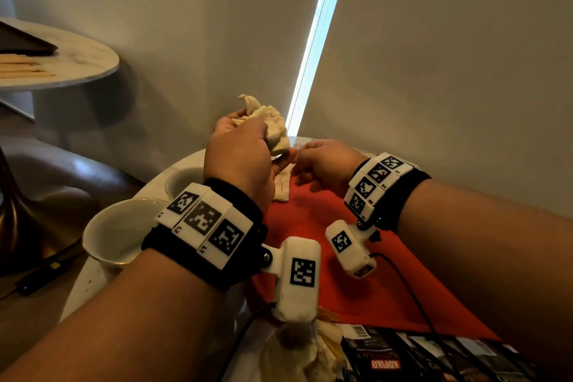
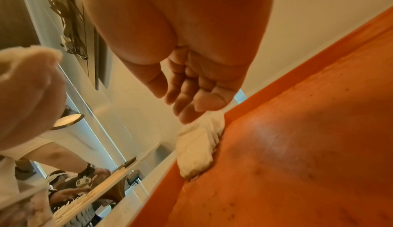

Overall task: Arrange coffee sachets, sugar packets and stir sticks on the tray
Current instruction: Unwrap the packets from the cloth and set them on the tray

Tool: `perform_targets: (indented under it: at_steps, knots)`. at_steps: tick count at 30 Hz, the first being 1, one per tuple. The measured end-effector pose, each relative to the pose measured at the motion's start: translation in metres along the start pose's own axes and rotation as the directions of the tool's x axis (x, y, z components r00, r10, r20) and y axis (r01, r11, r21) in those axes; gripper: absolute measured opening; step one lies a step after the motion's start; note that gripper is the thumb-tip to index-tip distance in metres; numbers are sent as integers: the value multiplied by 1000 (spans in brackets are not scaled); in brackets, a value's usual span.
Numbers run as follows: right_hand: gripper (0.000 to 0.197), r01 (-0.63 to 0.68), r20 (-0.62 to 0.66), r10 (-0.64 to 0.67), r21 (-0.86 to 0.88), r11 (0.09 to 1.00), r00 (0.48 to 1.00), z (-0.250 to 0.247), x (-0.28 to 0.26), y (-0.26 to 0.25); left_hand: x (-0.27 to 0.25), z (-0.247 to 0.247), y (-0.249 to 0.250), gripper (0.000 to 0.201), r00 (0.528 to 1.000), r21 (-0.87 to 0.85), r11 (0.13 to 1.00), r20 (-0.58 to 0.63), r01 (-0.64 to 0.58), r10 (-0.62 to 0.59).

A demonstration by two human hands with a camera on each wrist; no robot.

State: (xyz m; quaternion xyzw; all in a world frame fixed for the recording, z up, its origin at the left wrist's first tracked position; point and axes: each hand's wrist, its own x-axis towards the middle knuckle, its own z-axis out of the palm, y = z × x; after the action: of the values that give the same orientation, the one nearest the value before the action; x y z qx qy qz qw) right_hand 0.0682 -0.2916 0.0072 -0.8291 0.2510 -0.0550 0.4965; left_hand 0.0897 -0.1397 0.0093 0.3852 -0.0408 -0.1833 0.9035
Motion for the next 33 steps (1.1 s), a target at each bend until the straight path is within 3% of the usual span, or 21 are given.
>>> perform_targets:
  at_steps: [4,8,13,17,24,33]
  knots:
    - [10,101,-88,-96,54,993,991,-17,-1,-7,-2,1,-2,26,999,60,998,40,25,-27]
    - [30,230,-138,-210,155,961,968,-29,-10,-13,0,-1,-7,28,996,95,995,76,36,-43]
    - [37,336,-73,-328,203,920,942,-29,-25,-29,1,-2,-12,32,990,93,995,134,25,-38]
    - [40,389,-25,-388,61,919,921,-21,-31,-34,0,-4,-13,36,986,115,993,166,1,-21]
    - [5,397,-59,-395,10,918,917,-21,-32,-33,4,-5,-15,36,989,135,991,146,8,-28]
    - [5,333,-78,-324,181,926,943,-19,-32,-33,4,-5,-14,29,993,125,992,117,1,-16]
